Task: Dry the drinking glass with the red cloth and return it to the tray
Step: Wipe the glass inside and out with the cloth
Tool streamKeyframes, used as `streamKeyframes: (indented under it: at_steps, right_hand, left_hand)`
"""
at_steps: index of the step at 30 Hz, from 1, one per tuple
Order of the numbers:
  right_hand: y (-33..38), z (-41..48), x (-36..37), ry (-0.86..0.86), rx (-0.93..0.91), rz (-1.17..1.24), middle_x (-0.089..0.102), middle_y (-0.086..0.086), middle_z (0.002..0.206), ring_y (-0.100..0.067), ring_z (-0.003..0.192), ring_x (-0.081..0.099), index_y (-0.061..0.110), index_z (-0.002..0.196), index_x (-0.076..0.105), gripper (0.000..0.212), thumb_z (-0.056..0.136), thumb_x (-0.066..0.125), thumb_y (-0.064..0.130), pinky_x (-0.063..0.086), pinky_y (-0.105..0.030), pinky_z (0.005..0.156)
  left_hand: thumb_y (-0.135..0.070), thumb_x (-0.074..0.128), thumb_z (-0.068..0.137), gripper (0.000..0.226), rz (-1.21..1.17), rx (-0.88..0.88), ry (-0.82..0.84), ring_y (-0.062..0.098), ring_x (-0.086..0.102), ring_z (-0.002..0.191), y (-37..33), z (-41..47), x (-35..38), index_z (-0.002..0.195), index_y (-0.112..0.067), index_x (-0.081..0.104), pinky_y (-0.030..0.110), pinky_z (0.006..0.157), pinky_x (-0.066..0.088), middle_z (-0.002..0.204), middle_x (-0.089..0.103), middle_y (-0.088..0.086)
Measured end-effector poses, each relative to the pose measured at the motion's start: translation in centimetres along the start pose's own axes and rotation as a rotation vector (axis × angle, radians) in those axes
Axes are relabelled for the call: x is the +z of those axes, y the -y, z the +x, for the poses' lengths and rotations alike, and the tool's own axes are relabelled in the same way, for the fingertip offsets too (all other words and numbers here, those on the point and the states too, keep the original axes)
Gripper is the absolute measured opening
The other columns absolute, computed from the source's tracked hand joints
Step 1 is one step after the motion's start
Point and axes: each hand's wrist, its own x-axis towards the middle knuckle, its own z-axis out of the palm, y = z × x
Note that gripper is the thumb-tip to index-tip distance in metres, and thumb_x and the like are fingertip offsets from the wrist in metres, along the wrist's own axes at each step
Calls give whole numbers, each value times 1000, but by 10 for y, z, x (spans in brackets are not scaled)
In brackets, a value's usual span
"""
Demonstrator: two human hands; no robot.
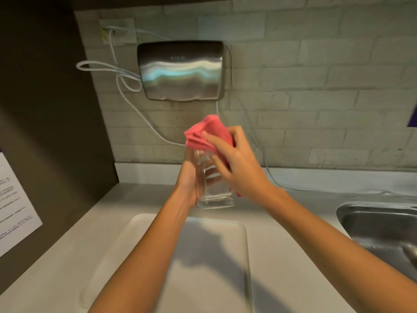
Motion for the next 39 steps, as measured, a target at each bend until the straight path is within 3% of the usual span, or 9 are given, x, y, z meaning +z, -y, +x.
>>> streamKeyframes:
  at_steps: [5, 11, 16, 21, 24, 29, 32, 36, 39]
  right_hand:
    - [-4, -58, -7, 245, -272, 94, 42, -9, 113, -17, 102, 45, 18, 128, 49, 35, 95, 45, 27, 42, -22, 87]
    - [-5, -19, 1, -226, 279, 391, 43, 3, 100, 11, 93, 46, 27, 131, 44, 39, 93, 50, 21, 33, -2, 85]
    - [0, -18, 1, -278, 298, 413, 41, 7, 99, 3, 85, 49, 25, 131, 47, 40, 91, 47, 25, 43, -14, 86]
    - [-3, -19, -2, -264, 210, 289, 42, -3, 104, 11, 96, 44, 14, 132, 47, 41, 91, 51, 14, 32, -3, 91]
    - [-5, -7, 2, -240, 211, 180, 43, -5, 106, 0, 97, 47, 13, 130, 51, 40, 91, 53, 9, 34, -4, 88]
    - [7, -32, 7, -21, -78, -33, 48, -13, 111, -25, 96, 47, 20, 129, 51, 39, 91, 46, 25, 50, -41, 72]
    - [-2, -55, 1, 129, -204, -21, 48, -11, 113, -20, 97, 47, 22, 129, 49, 36, 95, 42, 31, 50, -36, 71]
    - [-11, -12, -6, -163, 109, 110, 40, -4, 101, 4, 86, 42, 15, 131, 49, 39, 92, 49, 14, 35, -4, 85]
    - [-1, 4, -2, -151, 108, 74, 40, -5, 102, -11, 90, 45, 14, 130, 51, 40, 89, 48, 14, 42, -17, 85]
  left_hand:
    - [-70, 35, 84, 70, -121, -71, -5, 25, 66, 72, -10, -2, -17, 108, -9, 60, 39, 74, 54, 85, 68, 12]
    - [-79, 42, 70, 86, -106, -64, 19, 30, 60, 99, -5, -11, 5, 116, -9, 65, 46, 95, 45, 107, 65, 16]
    - [-76, 42, 64, 77, 34, -21, -82, 9, 49, 60, -5, -8, 10, 103, -14, 64, 25, 57, 36, 73, 57, 0]
    - [-74, 51, 72, 80, 144, -65, -55, 21, 71, 83, -6, -4, 6, 120, -10, 60, 40, 76, 57, 99, 72, 10]
    - [-74, 45, 76, 70, 124, -83, -1, 20, 71, 75, -7, -4, 8, 110, -16, 63, 49, 80, 54, 84, 74, 5]
    - [-62, 37, 89, 59, 45, -64, 34, 13, 61, 53, -7, 2, -2, 63, -18, 68, 23, 46, 51, 60, 64, 2]
    - [-72, 36, 82, 66, -18, -100, 47, 19, 66, 67, -11, 2, -13, 85, -14, 67, 31, 59, 57, 72, 67, 6]
    - [-71, 38, 82, 63, 23, -78, 62, 20, 68, 62, -6, -4, 1, 97, -17, 67, 37, 62, 55, 72, 71, 5]
    - [-67, 37, 85, 61, -8, -79, 57, 18, 67, 60, -7, -8, 10, 92, -14, 66, 36, 60, 57, 66, 70, 3]
